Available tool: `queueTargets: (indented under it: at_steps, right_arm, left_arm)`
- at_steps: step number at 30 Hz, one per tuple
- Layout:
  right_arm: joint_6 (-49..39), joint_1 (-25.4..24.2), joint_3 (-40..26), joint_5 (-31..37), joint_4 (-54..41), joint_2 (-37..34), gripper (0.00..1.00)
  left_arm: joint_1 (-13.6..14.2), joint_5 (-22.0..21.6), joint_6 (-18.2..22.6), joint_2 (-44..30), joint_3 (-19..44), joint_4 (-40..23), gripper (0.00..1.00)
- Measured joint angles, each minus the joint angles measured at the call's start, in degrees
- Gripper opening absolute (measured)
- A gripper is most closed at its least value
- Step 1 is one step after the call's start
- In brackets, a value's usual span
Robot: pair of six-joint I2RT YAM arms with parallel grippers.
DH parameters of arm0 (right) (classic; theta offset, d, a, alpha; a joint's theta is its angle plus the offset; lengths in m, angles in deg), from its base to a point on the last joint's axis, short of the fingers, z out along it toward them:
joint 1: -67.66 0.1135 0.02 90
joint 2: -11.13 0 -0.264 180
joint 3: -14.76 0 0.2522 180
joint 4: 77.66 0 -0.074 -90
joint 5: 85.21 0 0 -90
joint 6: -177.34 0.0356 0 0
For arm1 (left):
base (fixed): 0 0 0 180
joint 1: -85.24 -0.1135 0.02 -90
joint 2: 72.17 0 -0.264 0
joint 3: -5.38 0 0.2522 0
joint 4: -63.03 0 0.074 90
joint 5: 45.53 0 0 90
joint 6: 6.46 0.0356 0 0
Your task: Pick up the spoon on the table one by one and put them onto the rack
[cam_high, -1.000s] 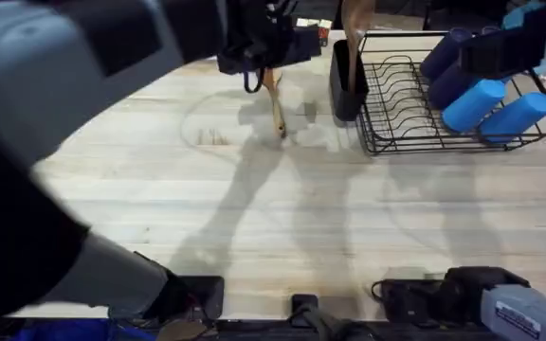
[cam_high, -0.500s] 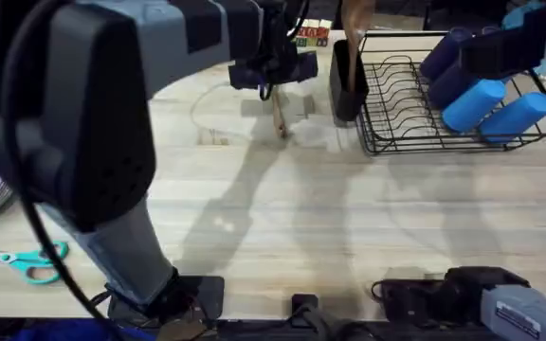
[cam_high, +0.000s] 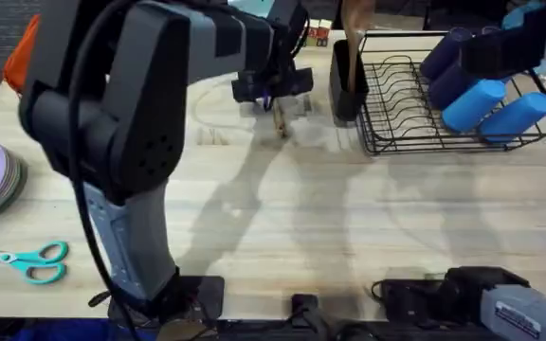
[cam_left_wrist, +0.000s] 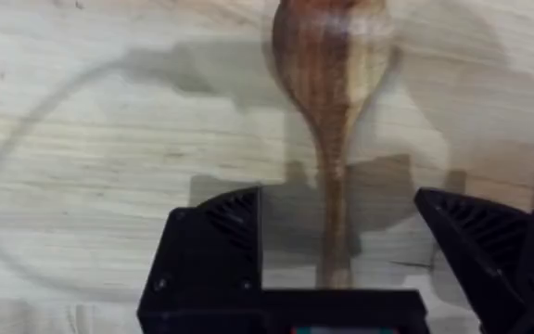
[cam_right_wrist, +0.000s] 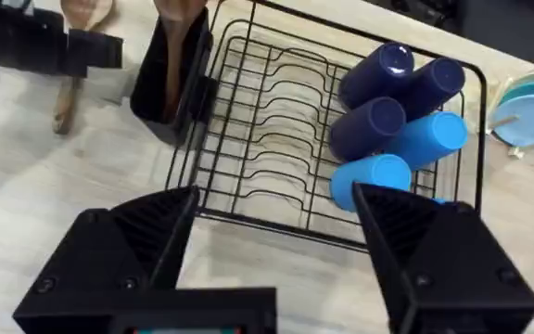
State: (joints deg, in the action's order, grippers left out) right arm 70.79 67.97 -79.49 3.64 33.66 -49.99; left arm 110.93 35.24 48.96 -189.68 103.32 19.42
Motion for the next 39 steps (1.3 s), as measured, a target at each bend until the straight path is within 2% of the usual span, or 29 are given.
queueTargets:
  at_steps: [8,9,18,27,34,39]
  right_arm:
    - [0.0,0.0,0.0,0.0,0.0,0.0,0.996]
    - [0.0,0.0,0.0,0.0,0.0,0.0,0.997]
    - [0.0,0.0,0.0,0.0,0.0,0.0,0.996]
    - [0.0,0.0,0.0,0.0,0.3,0.0,0.996]
    - [-0.1,0.0,0.0,0.0,0.9,0.0,0.995]
    - [-0.2,0.0,0.0,0.0,0.9,0.0,0.996]
  left_arm:
    - [1.1,-2.6,-1.5,-1.3,0.9,-0.3,0.996]
    - [1.2,-2.7,-1.5,-1.3,0.9,-0.3,0.974]
    - [1.2,-2.6,-1.9,-1.3,0.9,-0.4,0.717]
    - [1.2,-2.4,-2.2,-1.4,0.9,-0.6,0.306]
    - [1.2,-2.2,-2.3,-1.4,0.9,-0.6,0.209]
    - [1.3,-2.4,-2.4,-1.4,0.9,-0.6,0.099]
